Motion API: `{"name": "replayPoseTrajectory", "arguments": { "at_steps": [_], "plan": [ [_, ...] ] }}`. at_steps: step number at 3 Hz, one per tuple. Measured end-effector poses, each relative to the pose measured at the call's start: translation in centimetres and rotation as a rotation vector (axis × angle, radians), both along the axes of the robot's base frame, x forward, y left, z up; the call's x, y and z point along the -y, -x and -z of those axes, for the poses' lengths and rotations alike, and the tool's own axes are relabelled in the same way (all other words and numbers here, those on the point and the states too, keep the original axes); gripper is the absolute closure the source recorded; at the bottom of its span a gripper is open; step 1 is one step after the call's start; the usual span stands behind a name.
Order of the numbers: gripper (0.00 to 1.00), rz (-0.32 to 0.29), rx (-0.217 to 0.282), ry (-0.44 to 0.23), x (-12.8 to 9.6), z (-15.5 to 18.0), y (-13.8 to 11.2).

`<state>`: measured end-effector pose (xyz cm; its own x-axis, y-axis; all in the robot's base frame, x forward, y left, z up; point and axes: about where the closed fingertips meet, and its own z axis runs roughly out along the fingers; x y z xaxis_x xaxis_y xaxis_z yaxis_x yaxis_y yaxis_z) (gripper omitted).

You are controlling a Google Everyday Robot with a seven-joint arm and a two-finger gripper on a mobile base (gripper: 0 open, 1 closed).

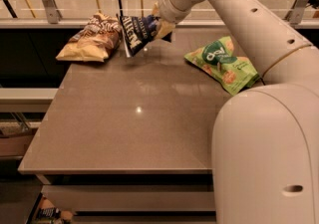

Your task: Move blue chip bag near brown chip bag

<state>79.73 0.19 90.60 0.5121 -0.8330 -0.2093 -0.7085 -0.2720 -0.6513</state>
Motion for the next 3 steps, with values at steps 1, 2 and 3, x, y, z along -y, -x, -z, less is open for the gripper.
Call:
{"name": "replayPoseTrajectory", "arguments": {
  "at_steps": [1, 2, 3],
  "plan": [
    [1.0, 0.01, -0.026, 0.02, -0.9, 1.8, -1.2],
    [1.0, 0.006, -0.058, 0.056, -2.0, 3.4, -1.9],
    [1.0, -0.018, -0.082, 0.07, -3.5, 4.7, -2.2]
  ]
}}
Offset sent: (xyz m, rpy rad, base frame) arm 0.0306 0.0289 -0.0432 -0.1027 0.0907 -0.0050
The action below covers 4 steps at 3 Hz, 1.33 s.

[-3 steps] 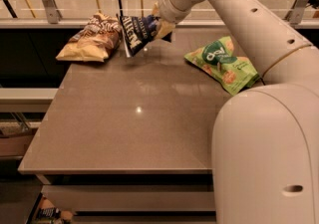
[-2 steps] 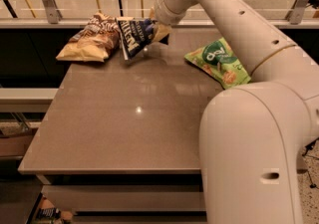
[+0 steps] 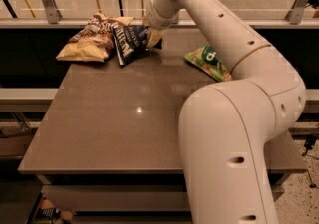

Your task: Move blue chip bag near brown chip bag

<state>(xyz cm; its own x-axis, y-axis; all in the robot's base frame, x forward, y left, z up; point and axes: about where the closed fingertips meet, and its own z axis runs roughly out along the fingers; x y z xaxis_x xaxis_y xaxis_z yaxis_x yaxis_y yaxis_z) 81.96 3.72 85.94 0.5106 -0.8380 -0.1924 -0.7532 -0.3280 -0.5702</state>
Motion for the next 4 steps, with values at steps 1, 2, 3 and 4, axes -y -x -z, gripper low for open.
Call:
{"name": "replayPoseTrajectory", "arguments": {
  "at_steps": [1, 2, 3, 4],
  "plan": [
    [0.82, -0.003, -0.005, 0.001, -0.2, 0.3, 0.0],
    [0.61, -0.005, -0.009, 0.002, -0.4, 0.7, 0.0],
    [0.36, -0.008, -0.015, 0.003, -0.6, 1.1, 0.0],
    [0.12, -0.011, -0.02, 0.004, -0.8, 1.5, -0.1]
  ]
}}
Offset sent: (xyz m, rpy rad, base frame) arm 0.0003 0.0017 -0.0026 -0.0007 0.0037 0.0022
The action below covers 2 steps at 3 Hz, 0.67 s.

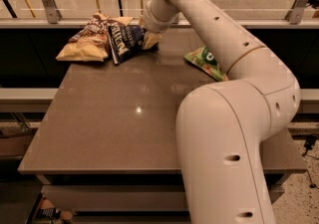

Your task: Move blue chip bag near brown chip bag

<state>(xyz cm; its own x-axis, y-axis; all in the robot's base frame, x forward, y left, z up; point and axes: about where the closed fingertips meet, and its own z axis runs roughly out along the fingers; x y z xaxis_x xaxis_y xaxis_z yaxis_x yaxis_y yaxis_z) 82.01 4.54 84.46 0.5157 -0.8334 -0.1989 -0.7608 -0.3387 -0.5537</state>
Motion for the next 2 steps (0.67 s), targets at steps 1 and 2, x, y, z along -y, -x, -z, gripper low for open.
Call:
{"name": "replayPoseTrajectory", "arguments": {
  "at_steps": [1, 2],
  "plan": [
    [0.0, -0.003, -0.005, 0.001, -0.2, 0.09, 0.0],
    [0.0, -0.003, -0.005, 0.001, -0.2, 0.02, 0.0]
  ]
}}
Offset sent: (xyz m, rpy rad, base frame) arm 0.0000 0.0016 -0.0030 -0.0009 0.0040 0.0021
